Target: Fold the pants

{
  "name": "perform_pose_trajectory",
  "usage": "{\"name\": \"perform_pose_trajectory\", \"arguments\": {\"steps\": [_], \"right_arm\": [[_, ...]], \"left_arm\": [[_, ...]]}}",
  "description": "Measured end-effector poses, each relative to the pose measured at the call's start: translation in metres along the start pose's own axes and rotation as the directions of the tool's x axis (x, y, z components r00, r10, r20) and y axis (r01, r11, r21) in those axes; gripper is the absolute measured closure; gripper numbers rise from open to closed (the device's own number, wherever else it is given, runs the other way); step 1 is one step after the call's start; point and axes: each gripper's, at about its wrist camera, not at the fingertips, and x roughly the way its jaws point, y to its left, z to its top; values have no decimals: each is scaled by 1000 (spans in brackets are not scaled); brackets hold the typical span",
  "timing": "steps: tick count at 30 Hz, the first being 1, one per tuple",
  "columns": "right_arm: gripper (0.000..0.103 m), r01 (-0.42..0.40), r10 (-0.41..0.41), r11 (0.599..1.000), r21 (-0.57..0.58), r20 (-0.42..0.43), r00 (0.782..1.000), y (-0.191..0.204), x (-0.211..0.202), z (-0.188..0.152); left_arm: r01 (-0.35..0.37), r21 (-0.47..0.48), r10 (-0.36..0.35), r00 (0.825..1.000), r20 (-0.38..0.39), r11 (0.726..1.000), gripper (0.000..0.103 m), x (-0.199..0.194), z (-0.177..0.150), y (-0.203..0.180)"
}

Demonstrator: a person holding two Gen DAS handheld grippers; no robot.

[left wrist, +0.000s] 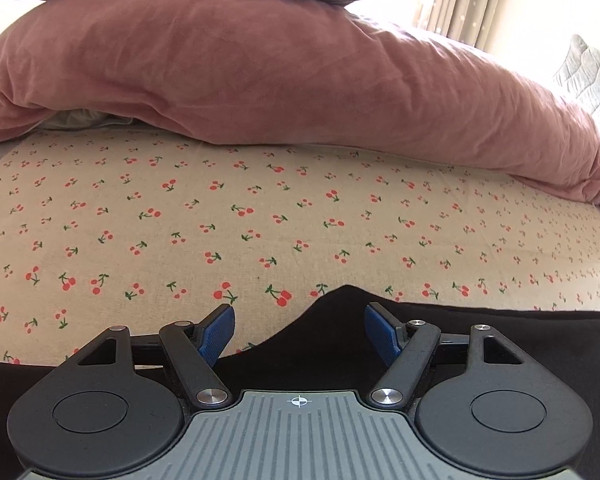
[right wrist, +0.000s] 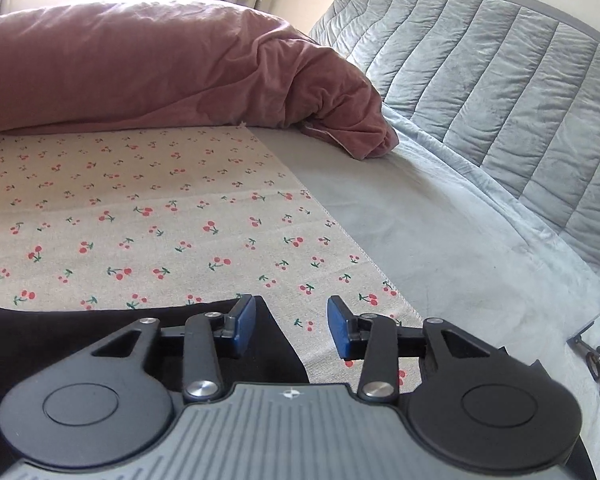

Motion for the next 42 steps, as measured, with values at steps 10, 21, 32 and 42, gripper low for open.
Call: {"name": "perform_pose_trajectory", "arguments": {"steps": [10,21,32,42], "right_arm": [[58,-386,382,900,-203,-64,922,65,-38,2],[59,-444,448,768,-461,-107,888,134,-45,-12],[103,-591,594,613,-525,-186,782,197,-52,-5],[103,-443,531,674,-590,-29,847,197,-61,-1]], "left_arm": [[9,121,-8,1000,-14,993,20,35,-8,-29],[49,189,-45,999,-28,981,53,33,-10,-39],[69,141,-68,998,-13,988,93,30,-8,-23],[56,99,-62,997,53,993,99,21,-2,-19]]}}
